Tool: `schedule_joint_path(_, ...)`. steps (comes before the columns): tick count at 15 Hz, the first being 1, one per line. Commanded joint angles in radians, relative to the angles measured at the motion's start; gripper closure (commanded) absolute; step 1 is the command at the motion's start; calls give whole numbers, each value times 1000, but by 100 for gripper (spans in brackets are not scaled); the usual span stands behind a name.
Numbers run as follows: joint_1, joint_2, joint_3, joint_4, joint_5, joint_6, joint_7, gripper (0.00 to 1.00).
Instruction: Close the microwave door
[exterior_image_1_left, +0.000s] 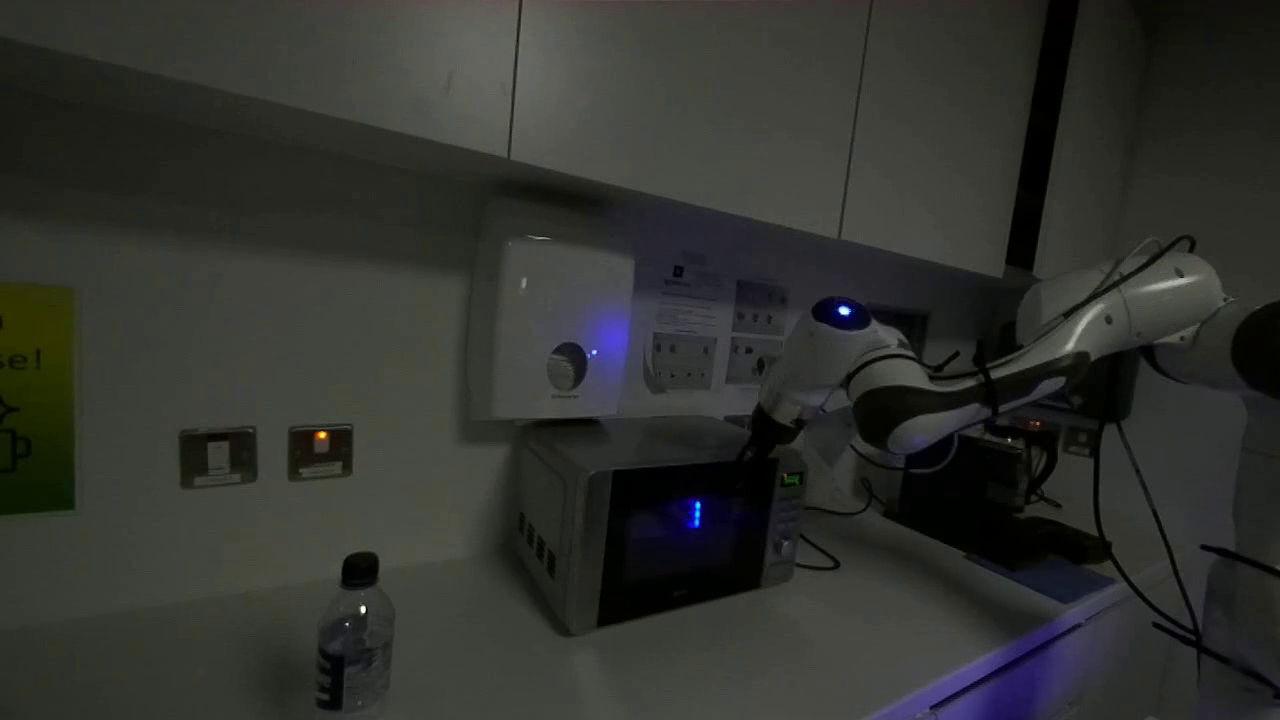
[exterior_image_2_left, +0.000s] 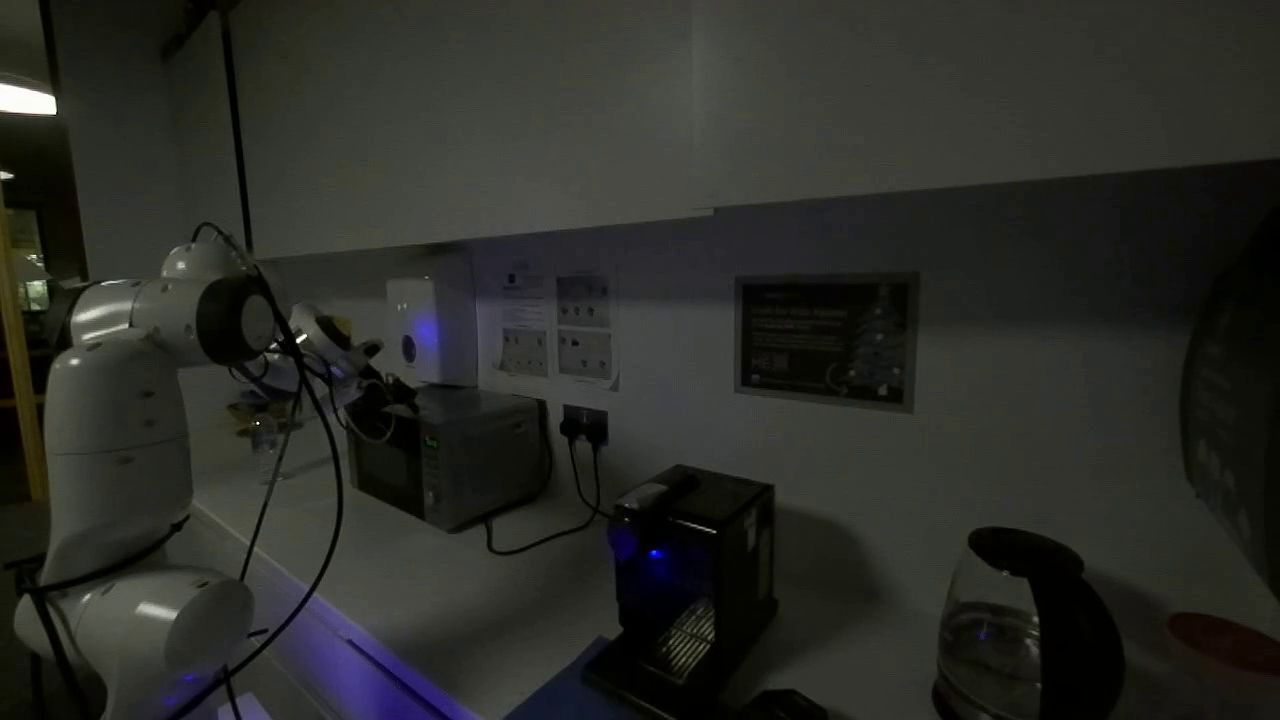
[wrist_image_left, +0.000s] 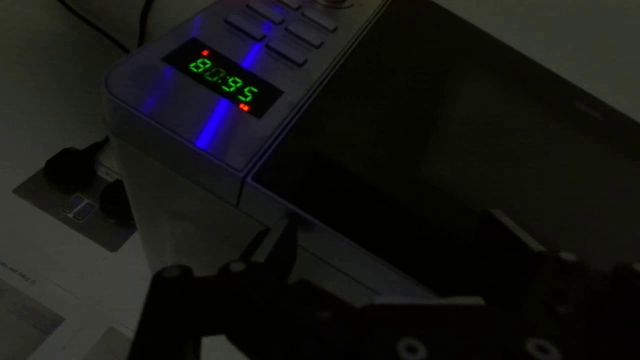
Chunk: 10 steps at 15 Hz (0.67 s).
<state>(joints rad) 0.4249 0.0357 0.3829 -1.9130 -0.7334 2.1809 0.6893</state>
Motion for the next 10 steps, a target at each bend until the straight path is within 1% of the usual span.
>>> schedule_joint_path(1,2,-6,15,44,171,-12,-140,0)
schedule_joint_path(5,9,-9,31,71,465,-27,-335,0)
schedule_joint_path(7,12,-9,42,90,594,-74,-416,0)
schedule_joint_path(9,15,-10,50,111,681,-138,-471,0)
schedule_joint_path(10,16,-9,54,127,707,-175,-487,0)
